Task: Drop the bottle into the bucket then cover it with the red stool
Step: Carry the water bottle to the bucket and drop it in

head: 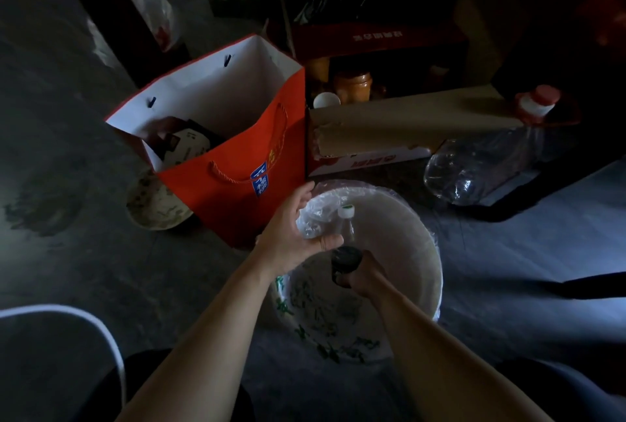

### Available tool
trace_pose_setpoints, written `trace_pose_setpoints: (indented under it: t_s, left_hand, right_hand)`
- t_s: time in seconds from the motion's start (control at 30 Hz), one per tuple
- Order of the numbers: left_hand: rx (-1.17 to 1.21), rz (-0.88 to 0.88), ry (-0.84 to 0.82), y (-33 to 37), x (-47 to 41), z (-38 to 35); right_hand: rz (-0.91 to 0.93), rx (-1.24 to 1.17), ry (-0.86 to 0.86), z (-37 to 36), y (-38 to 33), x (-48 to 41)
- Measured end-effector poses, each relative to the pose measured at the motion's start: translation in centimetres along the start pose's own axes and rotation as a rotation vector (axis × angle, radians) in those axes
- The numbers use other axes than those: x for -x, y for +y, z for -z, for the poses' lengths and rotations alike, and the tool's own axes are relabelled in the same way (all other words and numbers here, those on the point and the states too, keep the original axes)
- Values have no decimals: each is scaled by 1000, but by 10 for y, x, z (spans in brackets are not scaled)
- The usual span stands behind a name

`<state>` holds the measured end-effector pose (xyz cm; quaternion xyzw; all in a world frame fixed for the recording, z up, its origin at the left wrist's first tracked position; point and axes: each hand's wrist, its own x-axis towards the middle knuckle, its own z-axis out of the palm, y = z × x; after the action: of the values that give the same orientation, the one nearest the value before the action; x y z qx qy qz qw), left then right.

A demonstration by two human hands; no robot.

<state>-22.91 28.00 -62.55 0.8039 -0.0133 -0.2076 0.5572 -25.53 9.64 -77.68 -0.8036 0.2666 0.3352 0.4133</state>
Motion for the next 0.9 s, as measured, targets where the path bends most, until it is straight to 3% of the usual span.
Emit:
trace_pose_setpoints:
  t_s: [0.37,0.9]
  left_hand:
    - [-33,2,1,0,-1,-2]
    - [-86,25,22,4,-1,-6]
  right_hand:
    - [-127,-23,66,5,-23,24]
    - [42,25,114,20,-36,52]
